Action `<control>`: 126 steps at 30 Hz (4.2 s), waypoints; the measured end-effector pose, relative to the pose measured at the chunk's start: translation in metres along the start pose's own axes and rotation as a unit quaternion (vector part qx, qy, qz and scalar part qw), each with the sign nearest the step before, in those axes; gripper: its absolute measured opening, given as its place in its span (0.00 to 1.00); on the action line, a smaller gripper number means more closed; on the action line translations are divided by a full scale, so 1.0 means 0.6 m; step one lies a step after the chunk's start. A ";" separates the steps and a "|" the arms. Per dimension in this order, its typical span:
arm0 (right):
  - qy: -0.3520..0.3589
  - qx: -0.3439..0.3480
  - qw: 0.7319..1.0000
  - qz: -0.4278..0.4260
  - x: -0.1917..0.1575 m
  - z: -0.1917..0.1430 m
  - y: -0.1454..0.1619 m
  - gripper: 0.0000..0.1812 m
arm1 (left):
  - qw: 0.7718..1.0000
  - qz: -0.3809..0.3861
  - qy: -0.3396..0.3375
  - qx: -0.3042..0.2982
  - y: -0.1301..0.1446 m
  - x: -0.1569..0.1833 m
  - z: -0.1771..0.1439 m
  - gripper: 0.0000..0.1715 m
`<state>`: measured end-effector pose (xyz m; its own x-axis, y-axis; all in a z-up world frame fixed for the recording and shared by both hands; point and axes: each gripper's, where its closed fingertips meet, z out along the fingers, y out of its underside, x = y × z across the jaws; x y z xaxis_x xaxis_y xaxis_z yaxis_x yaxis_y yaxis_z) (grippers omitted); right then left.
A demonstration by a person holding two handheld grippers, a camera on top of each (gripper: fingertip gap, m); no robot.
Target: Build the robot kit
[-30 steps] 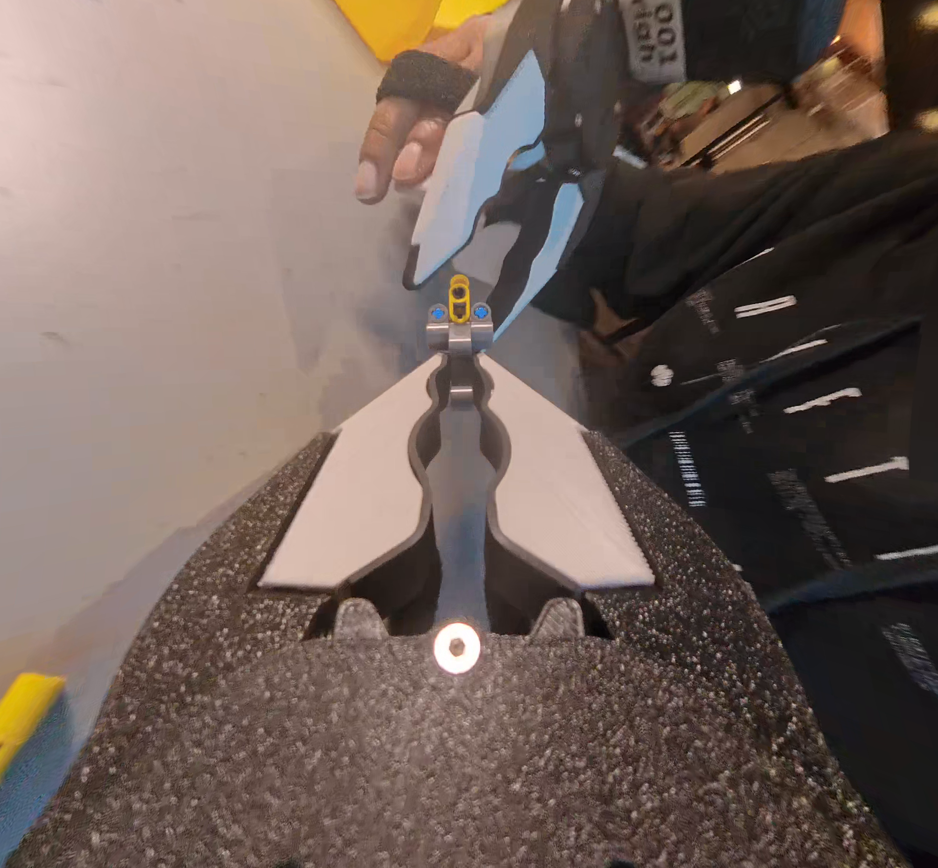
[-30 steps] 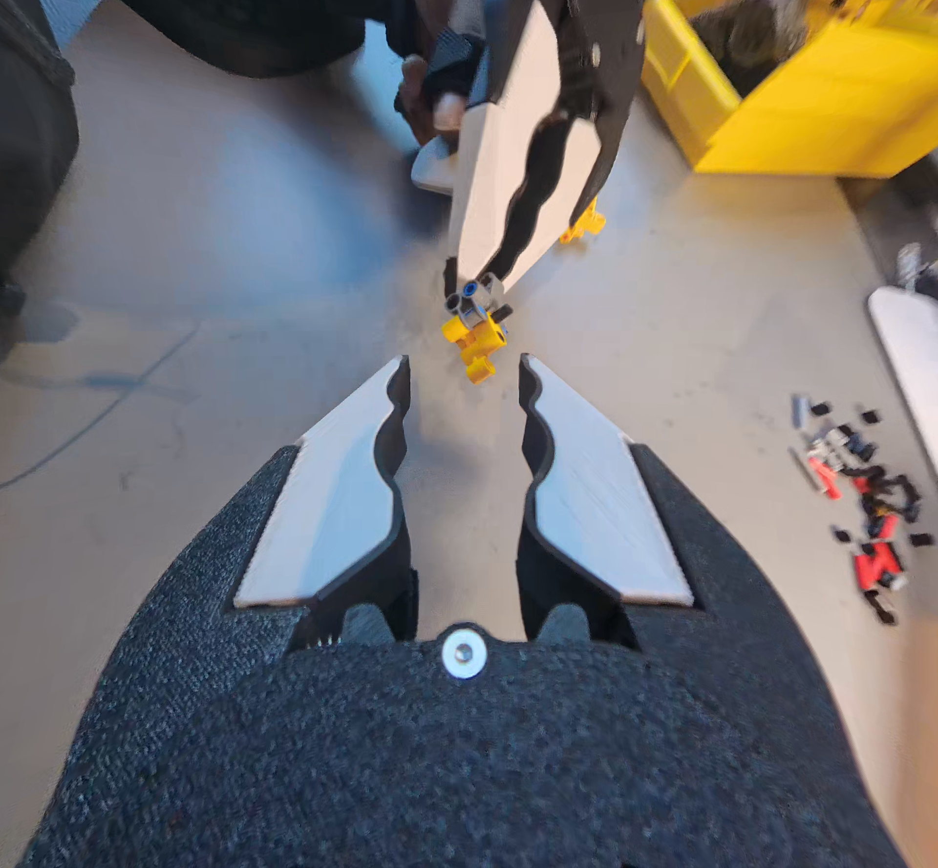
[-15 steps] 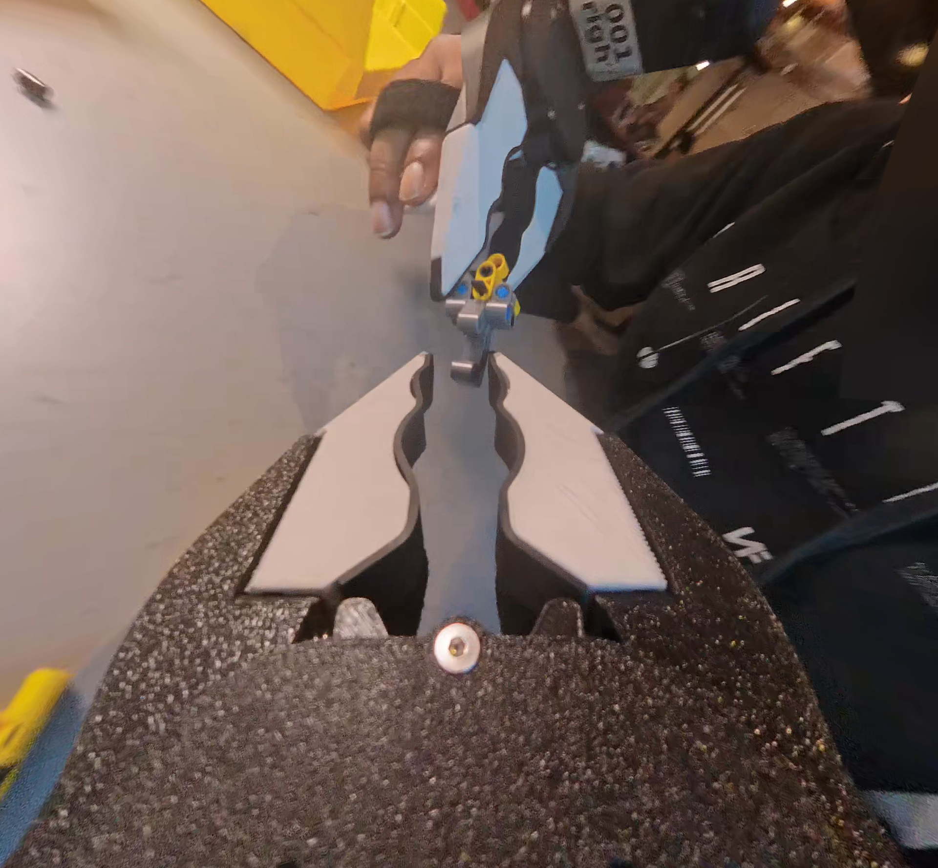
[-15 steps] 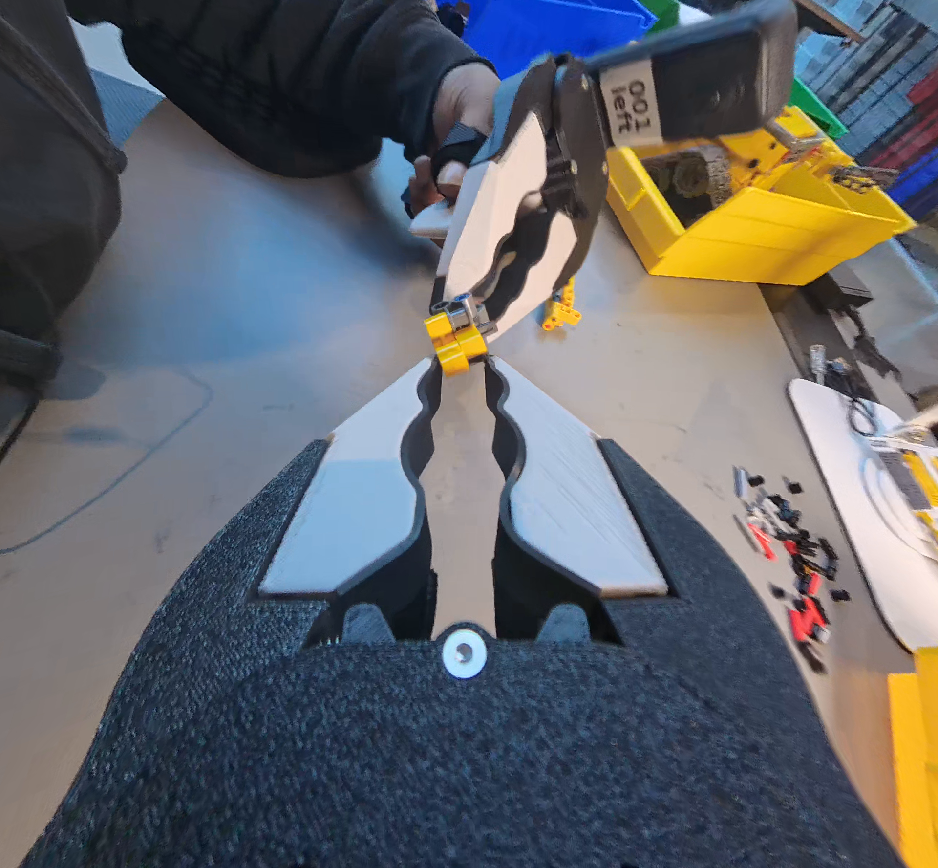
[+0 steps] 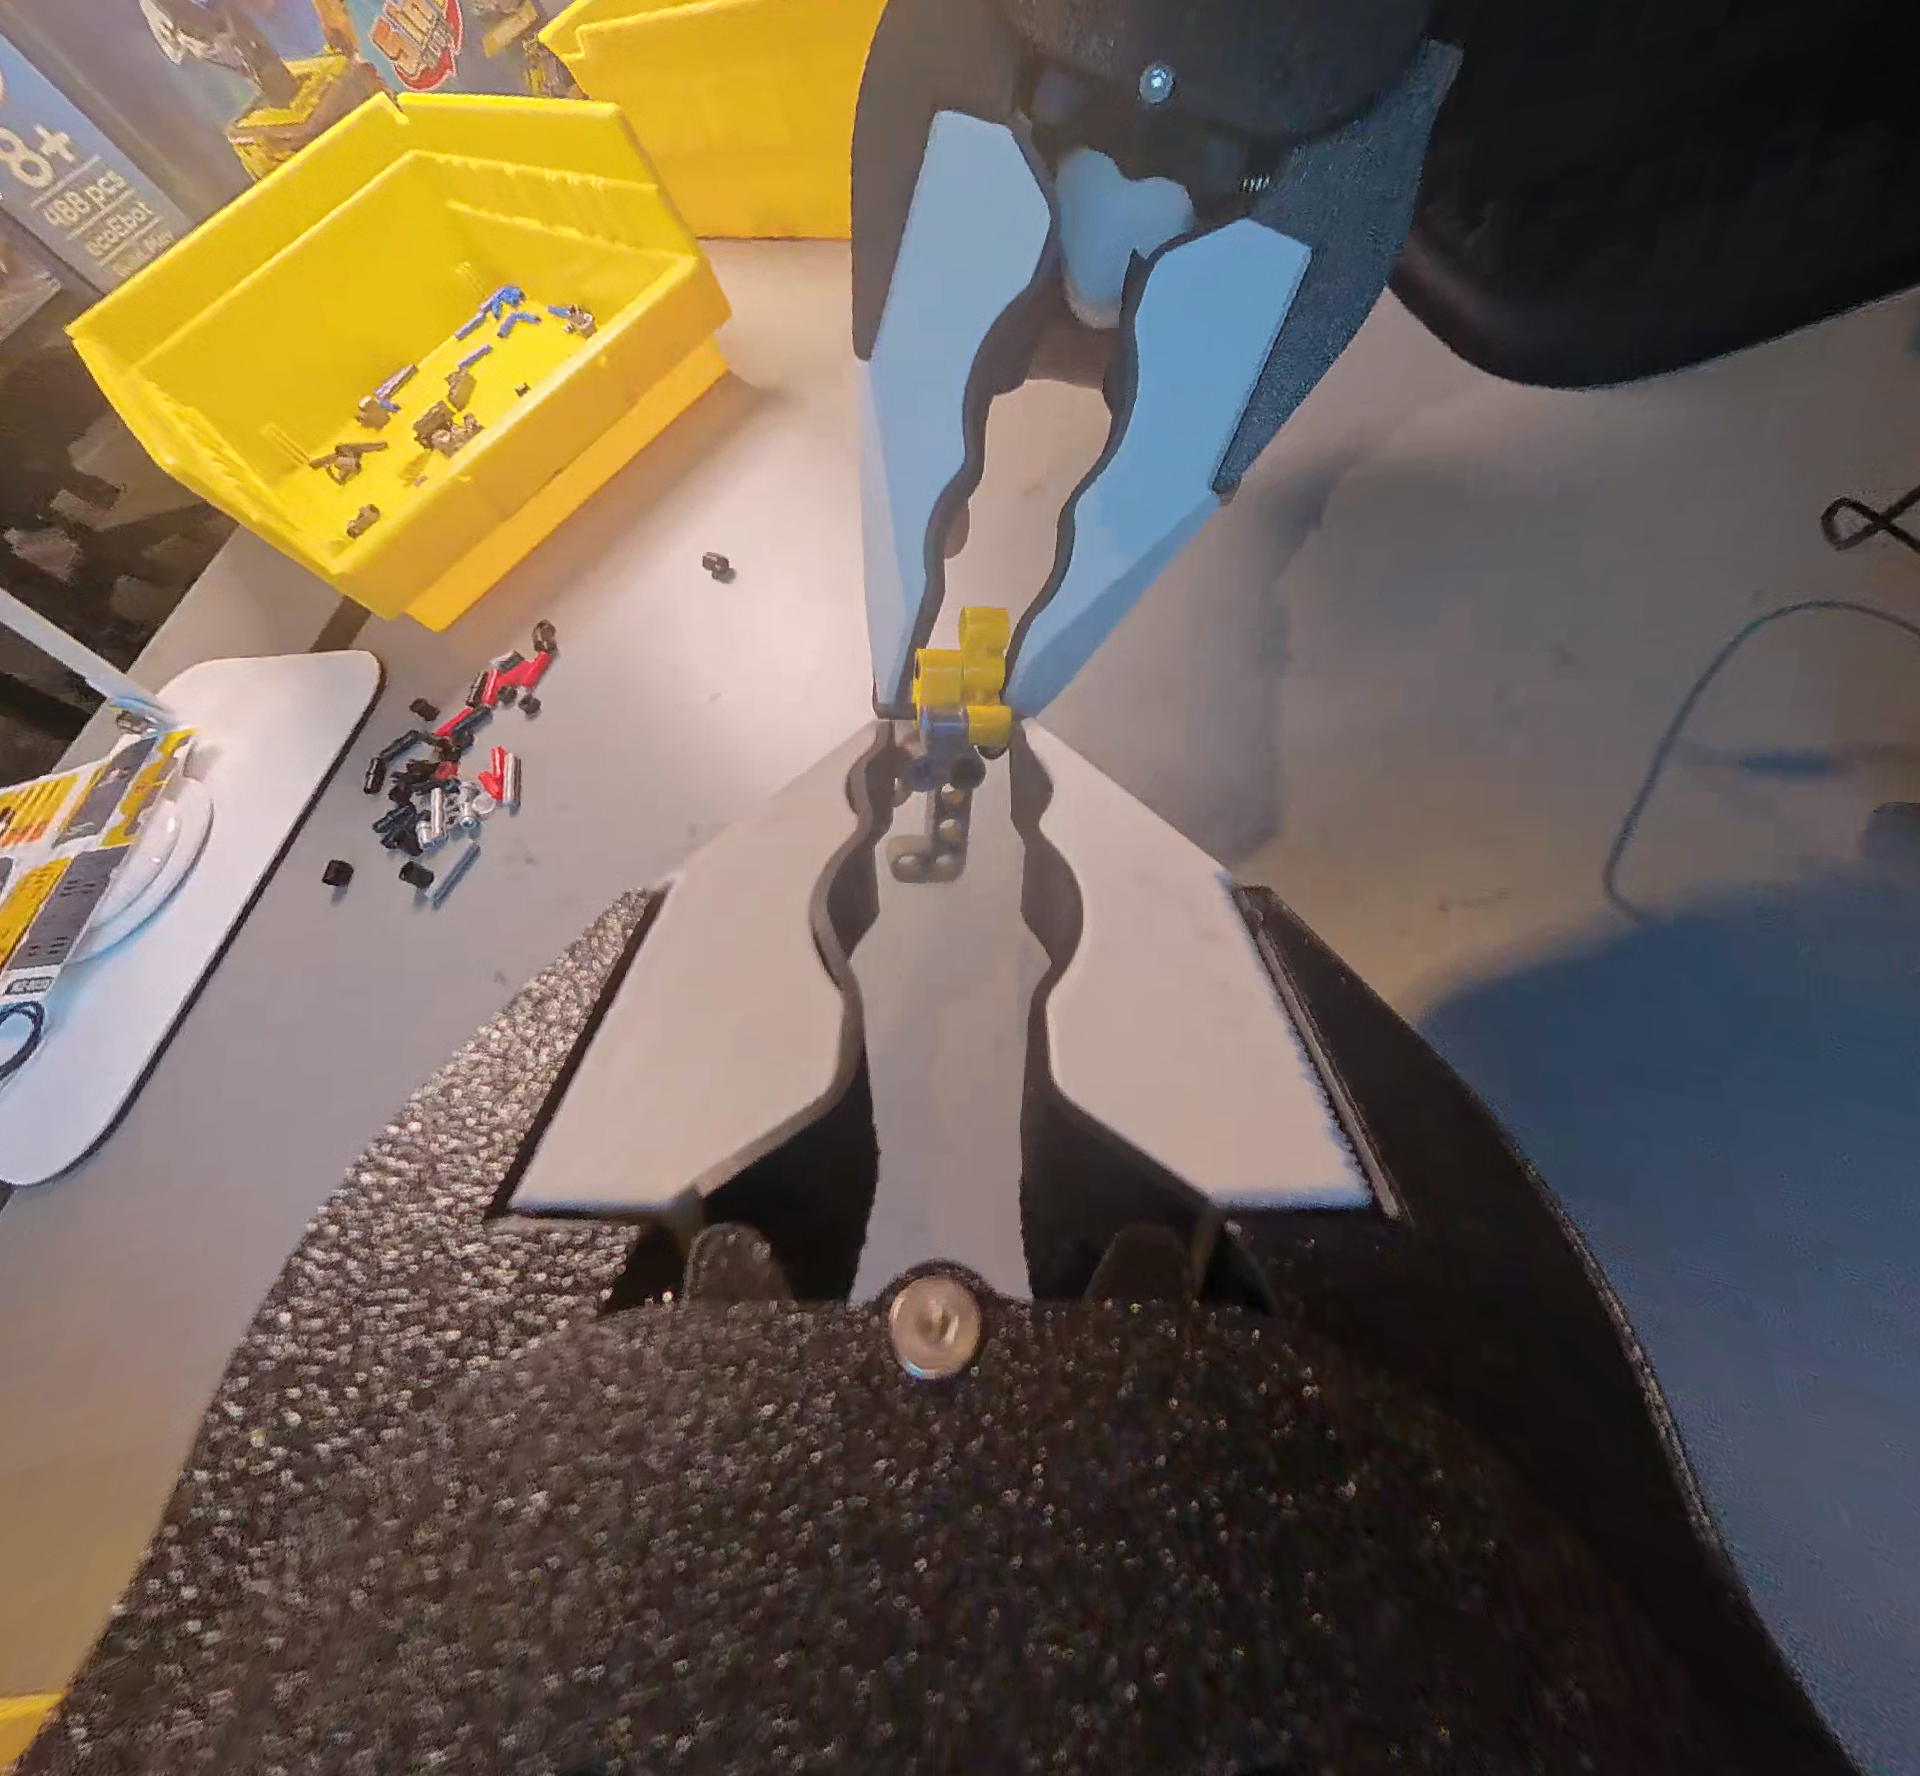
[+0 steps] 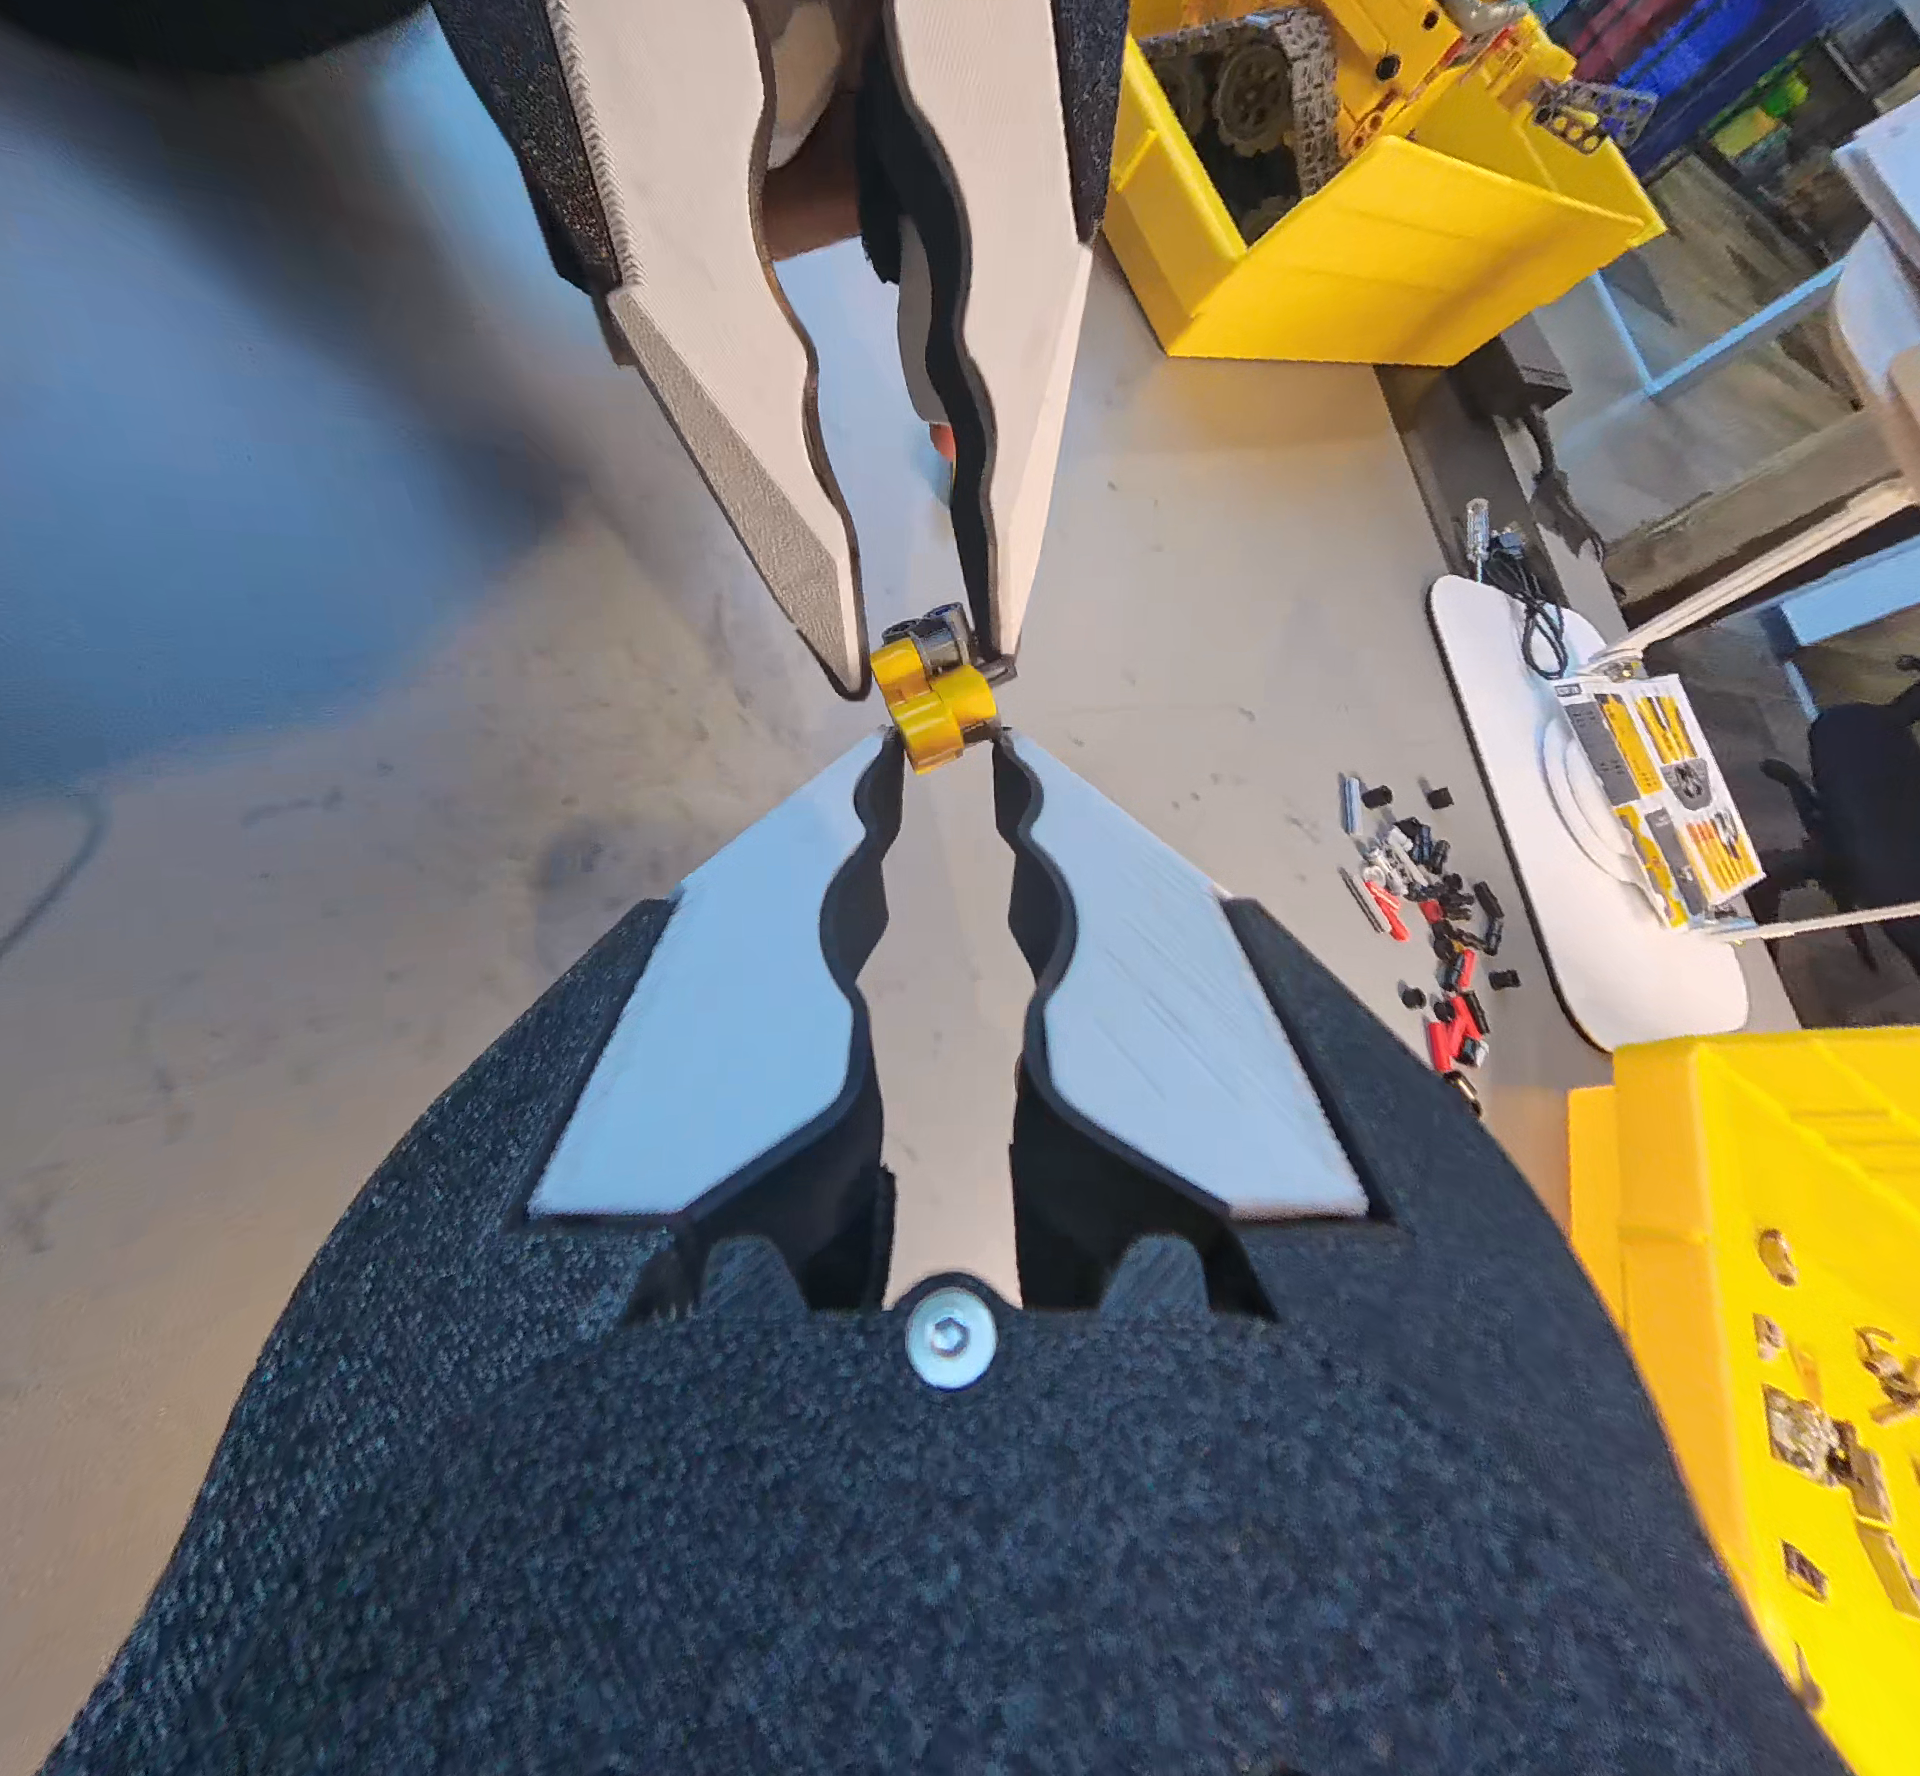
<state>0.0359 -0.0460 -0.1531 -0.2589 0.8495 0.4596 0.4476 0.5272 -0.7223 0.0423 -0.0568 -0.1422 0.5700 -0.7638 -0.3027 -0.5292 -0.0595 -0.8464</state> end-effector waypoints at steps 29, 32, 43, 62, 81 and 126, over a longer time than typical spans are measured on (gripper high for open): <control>-0.038 0.214 0.976 0.018 -0.004 -0.065 -0.091 0.08 | 0.988 0.042 0.032 0.142 -0.066 0.018 -0.061 0.09; -0.041 0.219 0.975 0.008 -0.009 -0.066 -0.092 0.09 | 0.989 0.047 0.036 0.133 -0.067 0.021 -0.063 0.09; -0.065 0.290 0.953 0.056 0.001 -0.088 -0.107 0.09 | 0.984 0.005 0.053 0.171 -0.080 0.007 -0.088 0.20; -0.156 0.383 0.888 0.202 0.015 -0.108 -0.117 0.09 | 0.980 -0.077 0.108 0.150 -0.069 0.023 -0.061 0.17; -0.113 0.213 0.949 0.203 0.013 -0.037 -0.056 0.11 | 0.893 0.389 -0.219 -0.057 -0.016 -0.042 -0.041 0.09; -0.043 0.123 0.991 0.015 -0.007 -0.017 -0.022 0.04 | 0.996 0.069 0.011 0.064 -0.019 0.007 -0.046 0.04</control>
<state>0.0400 -0.0564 -0.1399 -0.3249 0.8575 0.3989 0.2362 0.4820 -0.8437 0.0337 -0.0771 -0.1218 0.4825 -0.7733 -0.4114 -0.5166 0.1280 -0.8466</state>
